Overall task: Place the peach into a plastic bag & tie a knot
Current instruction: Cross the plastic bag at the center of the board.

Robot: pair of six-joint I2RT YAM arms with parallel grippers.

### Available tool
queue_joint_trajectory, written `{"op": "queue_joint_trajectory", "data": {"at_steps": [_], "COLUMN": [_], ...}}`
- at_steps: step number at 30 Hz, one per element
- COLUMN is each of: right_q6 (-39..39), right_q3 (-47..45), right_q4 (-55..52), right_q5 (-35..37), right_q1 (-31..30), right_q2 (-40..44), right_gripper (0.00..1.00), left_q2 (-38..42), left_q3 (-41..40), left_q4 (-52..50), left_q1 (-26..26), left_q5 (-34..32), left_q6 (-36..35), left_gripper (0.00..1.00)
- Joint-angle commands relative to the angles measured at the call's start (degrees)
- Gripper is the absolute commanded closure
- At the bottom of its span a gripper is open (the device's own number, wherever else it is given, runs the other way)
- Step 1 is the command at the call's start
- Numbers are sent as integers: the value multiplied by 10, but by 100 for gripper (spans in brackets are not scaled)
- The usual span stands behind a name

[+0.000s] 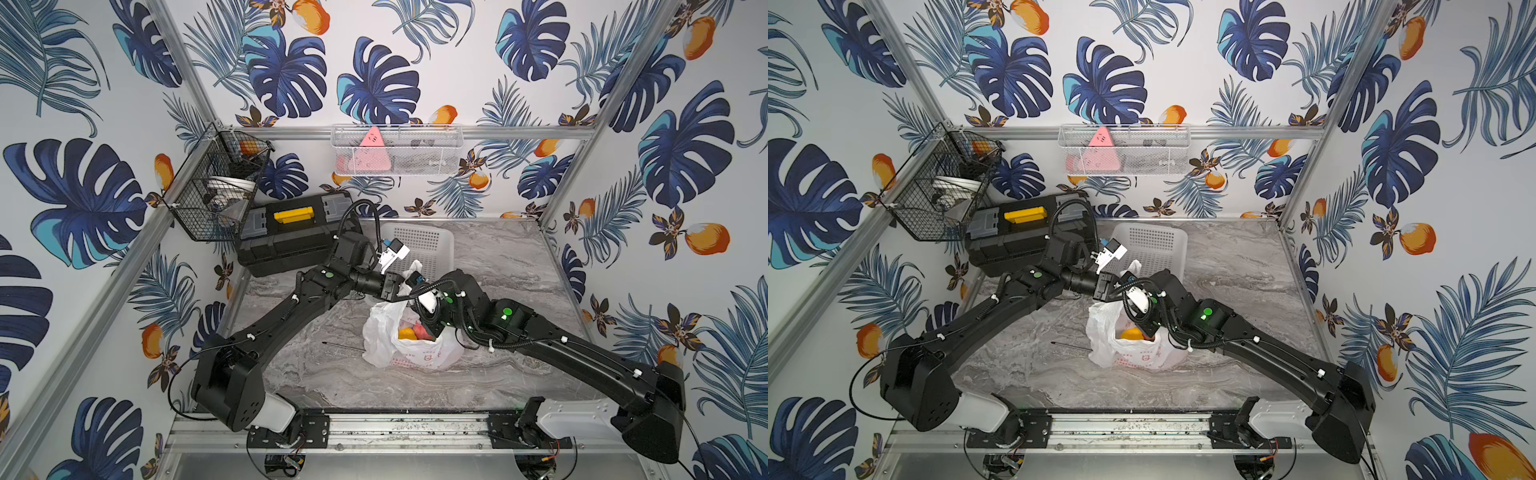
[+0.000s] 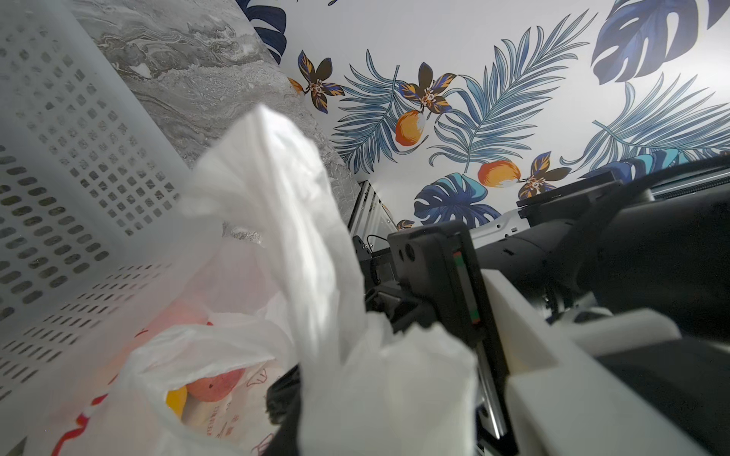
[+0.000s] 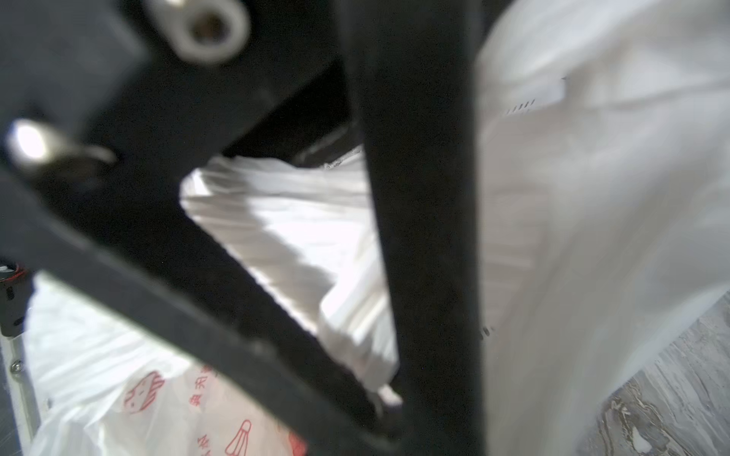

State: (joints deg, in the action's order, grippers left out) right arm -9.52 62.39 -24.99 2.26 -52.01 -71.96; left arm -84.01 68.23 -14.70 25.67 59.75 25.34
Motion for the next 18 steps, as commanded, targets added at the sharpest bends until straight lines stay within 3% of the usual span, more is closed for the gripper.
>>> {"op": "queue_joint_trajectory", "data": {"at_steps": [1,10,18], "right_q6": [3,63,158], "right_q3": [4,16,-25], "right_q4": [-1,-29,1], "right_q5": [-10,-58,-104], "right_q1": [0,39,70], "right_q2": [4,50,102], "right_gripper": [92,51,50], "left_q2": [2,13,16], "left_q3": [4,0,-14], "left_q4": [10,-4,26], "left_q1": [-2,-4,-7], "left_q5": [-6,28,43], "left_q6": [-11,-71,-57], "left_gripper": [82,93,93]}}
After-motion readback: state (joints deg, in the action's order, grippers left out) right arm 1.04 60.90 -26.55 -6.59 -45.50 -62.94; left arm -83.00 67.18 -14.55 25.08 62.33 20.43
